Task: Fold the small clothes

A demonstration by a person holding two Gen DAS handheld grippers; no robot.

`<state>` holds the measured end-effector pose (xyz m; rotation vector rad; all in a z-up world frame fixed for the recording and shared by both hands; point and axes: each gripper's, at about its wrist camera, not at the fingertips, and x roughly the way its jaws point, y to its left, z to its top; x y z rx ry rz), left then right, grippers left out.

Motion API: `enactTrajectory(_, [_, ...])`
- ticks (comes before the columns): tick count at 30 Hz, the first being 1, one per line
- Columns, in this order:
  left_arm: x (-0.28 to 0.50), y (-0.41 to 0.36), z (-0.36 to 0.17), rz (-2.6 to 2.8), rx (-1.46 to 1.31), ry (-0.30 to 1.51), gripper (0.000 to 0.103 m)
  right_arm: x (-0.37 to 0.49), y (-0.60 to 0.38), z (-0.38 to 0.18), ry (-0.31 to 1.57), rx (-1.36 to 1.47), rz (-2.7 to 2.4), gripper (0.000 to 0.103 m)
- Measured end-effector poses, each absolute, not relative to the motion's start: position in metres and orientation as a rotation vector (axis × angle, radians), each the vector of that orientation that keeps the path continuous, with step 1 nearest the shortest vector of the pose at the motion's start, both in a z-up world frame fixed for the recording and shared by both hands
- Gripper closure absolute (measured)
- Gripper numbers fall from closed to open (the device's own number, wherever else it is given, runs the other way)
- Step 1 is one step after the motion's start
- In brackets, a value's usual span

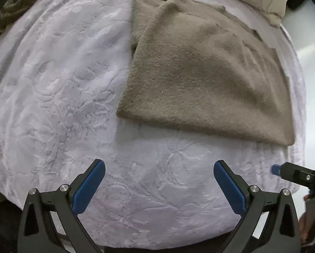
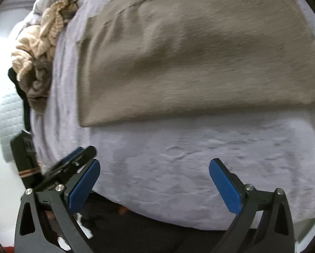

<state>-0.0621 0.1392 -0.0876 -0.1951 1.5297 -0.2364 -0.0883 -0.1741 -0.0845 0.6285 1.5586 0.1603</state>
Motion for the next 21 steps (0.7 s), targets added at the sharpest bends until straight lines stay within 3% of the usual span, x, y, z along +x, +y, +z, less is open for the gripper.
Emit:
enactTrajectory(6, [-0.057, 0.162, -0.094, -0.238, -0.269, 1.521, 0.0, -0.088, -0.155, -0.111, 1.698, 0.603, 0.156, 0.0])
enactTrajectory(9, [-0.057, 0.168, -0.089, -0.229, -0.341, 1.507, 0.0, -0.088, -0.155, -0.111, 1.649, 0.631, 0.135, 0.0])
enactTrajectory(13, [-0.055, 0.187, -0.086, -0.231, -0.481, 1.465, 0.0, -0.082, -0.157, -0.118, 1.573, 0.886, 0.221, 0.002])
enactTrajectory(19, [-0.054, 0.206, -0.088, -0.226, -0.607, 1.412, 0.0, -0.065, -0.146, -0.142, 1.449, 1.115, 0.325, 0.019])
enactTrajectory(21, [-0.057, 0.207, -0.085, -0.223, -0.648, 1.408, 0.0, -0.059, -0.142, -0.152, 1.411, 1.173, 0.329, 0.02])
